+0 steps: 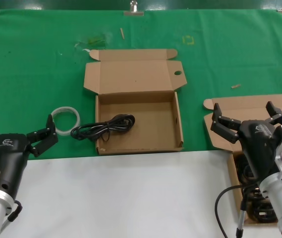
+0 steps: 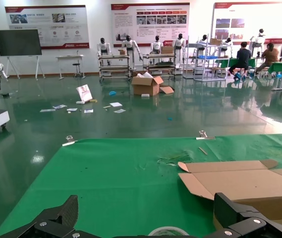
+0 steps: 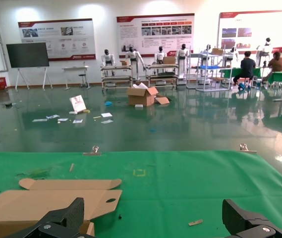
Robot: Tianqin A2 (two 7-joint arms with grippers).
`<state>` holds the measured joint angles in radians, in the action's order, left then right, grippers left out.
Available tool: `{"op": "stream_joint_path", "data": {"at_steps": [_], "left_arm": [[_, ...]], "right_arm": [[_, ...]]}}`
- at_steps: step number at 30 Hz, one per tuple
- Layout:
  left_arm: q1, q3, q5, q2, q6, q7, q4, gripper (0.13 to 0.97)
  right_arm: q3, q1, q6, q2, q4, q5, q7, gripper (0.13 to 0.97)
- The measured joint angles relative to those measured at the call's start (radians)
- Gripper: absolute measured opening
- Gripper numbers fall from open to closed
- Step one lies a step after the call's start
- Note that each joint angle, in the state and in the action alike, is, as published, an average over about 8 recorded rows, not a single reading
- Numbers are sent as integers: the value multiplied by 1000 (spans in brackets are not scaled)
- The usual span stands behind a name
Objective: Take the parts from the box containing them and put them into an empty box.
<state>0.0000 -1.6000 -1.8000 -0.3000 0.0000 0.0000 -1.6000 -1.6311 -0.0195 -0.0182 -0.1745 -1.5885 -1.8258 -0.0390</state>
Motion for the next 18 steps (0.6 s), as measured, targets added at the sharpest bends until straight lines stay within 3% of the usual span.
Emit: {"op": "stream_joint_path", "data": {"at_steps": [18], "left_arm": [[0, 0, 0, 0, 0, 0, 0, 965]], "right_arm": [[0, 0, 0, 0, 0, 0, 0, 966]]}}
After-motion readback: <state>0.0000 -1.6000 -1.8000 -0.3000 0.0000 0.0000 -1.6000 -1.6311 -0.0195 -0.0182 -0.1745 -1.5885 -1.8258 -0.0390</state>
